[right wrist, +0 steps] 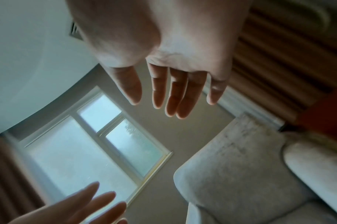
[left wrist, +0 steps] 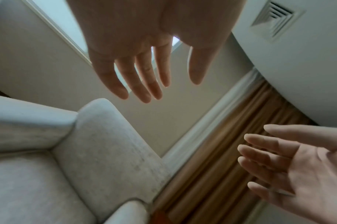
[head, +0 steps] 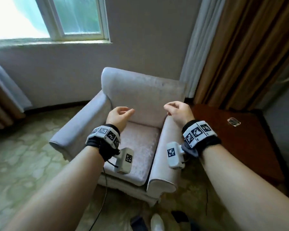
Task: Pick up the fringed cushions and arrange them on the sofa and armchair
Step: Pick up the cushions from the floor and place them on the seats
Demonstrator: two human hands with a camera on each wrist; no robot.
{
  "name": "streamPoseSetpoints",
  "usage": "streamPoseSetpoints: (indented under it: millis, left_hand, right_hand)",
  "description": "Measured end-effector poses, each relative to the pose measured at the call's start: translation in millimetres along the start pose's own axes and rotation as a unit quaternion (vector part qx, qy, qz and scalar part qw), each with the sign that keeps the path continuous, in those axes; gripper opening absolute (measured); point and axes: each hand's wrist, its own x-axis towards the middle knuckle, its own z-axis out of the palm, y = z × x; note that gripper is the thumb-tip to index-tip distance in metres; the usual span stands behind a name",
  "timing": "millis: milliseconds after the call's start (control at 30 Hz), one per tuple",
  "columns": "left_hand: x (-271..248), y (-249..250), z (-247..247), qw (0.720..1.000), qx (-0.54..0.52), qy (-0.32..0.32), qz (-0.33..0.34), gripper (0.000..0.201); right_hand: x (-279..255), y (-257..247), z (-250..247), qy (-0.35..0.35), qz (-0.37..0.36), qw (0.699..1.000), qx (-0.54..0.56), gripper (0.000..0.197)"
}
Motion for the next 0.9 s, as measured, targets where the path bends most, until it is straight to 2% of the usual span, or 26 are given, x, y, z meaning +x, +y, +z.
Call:
streamPoseSetpoints:
  millis: [167, 233, 367, 533, 667, 767, 900]
  left_hand:
    - [53, -34, -81, 0.991, -0.017, 0.123, -0.056, 0.031]
    - [72, -40, -120, 0.980, -0.025, 0.185, -0.067, 0.034]
    - [88, -60, -193, 0.953, -0.034, 0.287, -0.095, 0.018]
    - [68, -102, -276, 0.902, -0.057, 0.401, -0.149, 0.020]
    - [55, -138, -352, 0.859, -0.063, 0.476, -0.179, 0.017]
    - [53, -170, -415, 0.832, -0.063, 0.514, -0.201, 0.018]
    - [59, -201, -507, 0.808, -0.056, 0.543, -0.222, 0.028]
  right_hand:
    - [66, -29, 112, -0.134, -0.041, 0.990, -0.003, 0.003]
    - [91, -51, 160, -0.185, -0.070, 0.980, 0.006, 0.005]
    - [116, -87, 258, -0.282, -0.109, 0.953, 0.013, 0.014]
    - [94, -117, 379, -0.407, -0.137, 0.903, -0.001, 0.008]
    - [63, -152, 483, -0.481, -0.178, 0.858, -0.007, 0.005]
    - [38, -176, 565, -0.522, -0.196, 0.830, -0.014, 0.004]
    - [6, -209, 671, -0.548, -0.211, 0.809, -0.014, 0.004]
